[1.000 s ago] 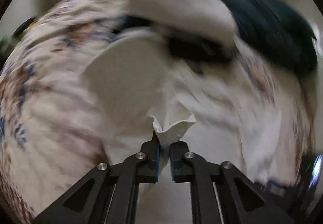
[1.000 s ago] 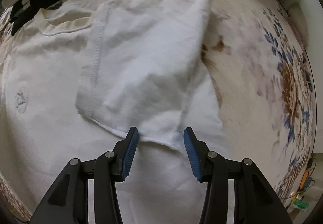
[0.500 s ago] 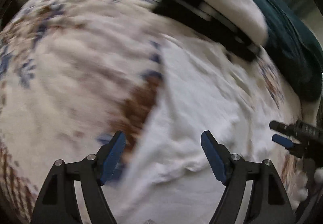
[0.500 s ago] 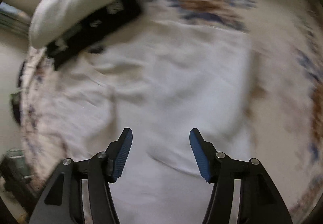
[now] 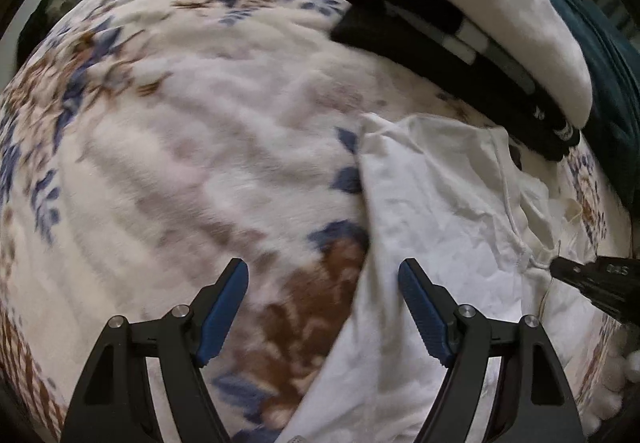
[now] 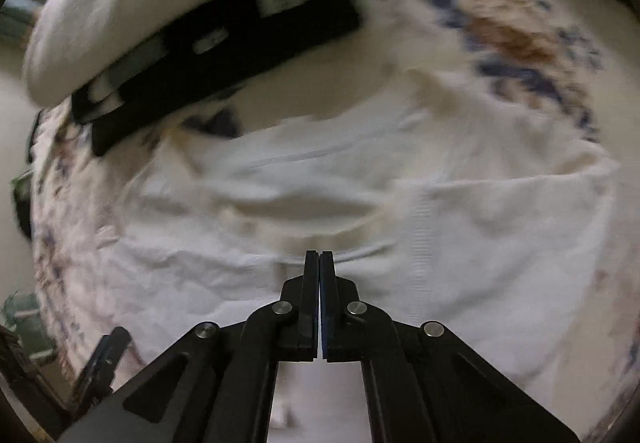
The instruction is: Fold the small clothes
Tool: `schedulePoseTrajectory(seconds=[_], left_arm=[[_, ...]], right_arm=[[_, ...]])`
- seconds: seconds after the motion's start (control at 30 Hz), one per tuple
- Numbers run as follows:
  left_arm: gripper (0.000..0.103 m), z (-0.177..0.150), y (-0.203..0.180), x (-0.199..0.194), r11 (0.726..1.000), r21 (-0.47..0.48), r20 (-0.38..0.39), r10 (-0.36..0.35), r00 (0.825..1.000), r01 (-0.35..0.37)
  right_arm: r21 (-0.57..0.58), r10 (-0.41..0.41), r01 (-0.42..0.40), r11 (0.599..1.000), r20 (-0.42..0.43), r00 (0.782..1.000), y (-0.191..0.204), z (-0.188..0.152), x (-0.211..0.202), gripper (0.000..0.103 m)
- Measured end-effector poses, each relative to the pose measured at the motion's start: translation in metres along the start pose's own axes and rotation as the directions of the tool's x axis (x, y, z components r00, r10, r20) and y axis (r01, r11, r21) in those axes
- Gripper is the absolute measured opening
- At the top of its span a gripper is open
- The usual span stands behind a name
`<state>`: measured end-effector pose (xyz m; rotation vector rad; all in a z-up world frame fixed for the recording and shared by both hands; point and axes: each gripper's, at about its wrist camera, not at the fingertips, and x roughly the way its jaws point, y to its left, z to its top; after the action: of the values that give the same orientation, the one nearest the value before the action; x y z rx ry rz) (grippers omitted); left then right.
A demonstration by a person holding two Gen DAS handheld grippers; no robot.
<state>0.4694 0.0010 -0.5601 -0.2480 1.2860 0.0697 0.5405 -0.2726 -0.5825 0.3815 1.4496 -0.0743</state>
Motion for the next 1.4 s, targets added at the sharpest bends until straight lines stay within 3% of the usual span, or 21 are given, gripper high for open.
schedulePoseTrajectory(seconds=[0.1,0.17,0.2,0.27,0.33,0.4,0.43,0.53,0.63,0.7,0.83,0.87,0.9,0.97,1.13,1.3,1.4], left_arm=[[0.076,0.008,-0.010,0.009,0.999,0.035,-0.017,0.006,1.000,-0.005],[0.076,0.014,-0.015,0.013,0.997,0.074,-0.021,0.029,0.999,-0.027],[0.076,0.016,-0.016,0.016,0.996,0.088,-0.027,0.034,0.999,-0.032],[0.076,0.020,-0.016,0.019,0.994,0.107,-0.039,0.031,0.999,-0.026],[0.076,0.022,-0.013,0.021,0.993,0.118,-0.055,0.028,0.998,-0.022],[0.076,0.025,-0.008,0.023,0.993,0.115,-0.067,0.022,0.998,-0.014],[0.076,0.028,-0.006,0.025,0.994,0.112,-0.070,0.019,0.997,-0.011],[0.076,0.037,-0.003,0.030,0.994,0.105,-0.073,0.009,0.997,-0.001],[0.076,0.043,0.001,0.021,0.994,0.106,-0.044,0.016,0.999,-0.011],[0.076,0.041,0.000,0.002,0.995,0.102,-0.001,0.010,1.000,-0.010],[0.076,0.026,-0.011,-0.053,0.992,0.122,0.134,0.014,0.991,-0.031],[0.080,0.018,-0.016,-0.064,0.991,0.132,0.149,0.013,0.989,-0.033],[0.095,0.012,-0.024,-0.074,0.989,0.143,0.156,0.015,0.988,-0.037],[0.103,-0.007,-0.040,-0.091,0.986,0.164,0.154,0.000,0.988,-0.025],[0.103,-0.068,-0.093,-0.115,0.976,0.215,0.091,-0.060,0.994,0.039],[0.103,-0.188,-0.157,-0.119,0.978,0.208,-0.061,0.001,0.998,0.012],[0.103,-0.266,-0.198,-0.104,0.990,0.143,-0.205,0.033,0.978,-0.003]], right_arm=[[0.089,0.161,-0.152,0.984,-0.107,0.981,-0.014,-0.010,-0.001,0.010],[0.118,0.253,-0.236,0.965,-0.162,0.954,-0.009,-0.027,-0.002,0.050],[0.130,0.293,-0.274,0.953,-0.164,0.942,-0.006,-0.036,-0.003,0.054],[0.129,0.321,-0.301,0.945,-0.185,0.929,0.004,-0.049,0.001,0.055],[0.094,0.275,-0.261,0.961,-0.201,0.940,0.013,-0.064,0.009,0.054],[0.064,0.171,-0.161,0.985,-0.225,0.959,0.014,-0.081,0.017,0.037],[0.061,0.135,-0.124,0.990,-0.241,0.961,0.010,-0.092,0.020,0.035],[0.040,0.057,-0.048,0.998,-0.252,0.966,-0.005,-0.113,0.017,0.034],[0.076,0.076,-0.058,0.995,-0.259,0.963,-0.017,-0.119,0.006,0.034],[0.098,0.105,-0.083,0.992,-0.255,0.961,-0.024,-0.121,-0.008,0.045],[0.135,0.146,-0.124,0.983,-0.169,0.975,-0.050,-0.126,-0.071,0.073],[0.152,0.147,-0.124,0.981,-0.153,0.977,-0.060,-0.129,-0.089,0.077],[0.160,0.145,-0.121,0.980,-0.147,0.978,-0.071,-0.129,-0.102,0.078],[0.166,0.135,-0.111,0.980,-0.138,0.981,-0.094,-0.131,-0.136,0.083],[0.139,0.116,-0.096,0.986,-0.144,0.983,-0.172,-0.124,-0.181,0.083],[-0.051,0.048,-0.059,0.997,-0.194,0.980,-0.246,-0.097,-0.186,0.083],[-0.137,0.024,-0.055,0.989,-0.216,0.976,-0.268,-0.082,-0.173,0.083]])
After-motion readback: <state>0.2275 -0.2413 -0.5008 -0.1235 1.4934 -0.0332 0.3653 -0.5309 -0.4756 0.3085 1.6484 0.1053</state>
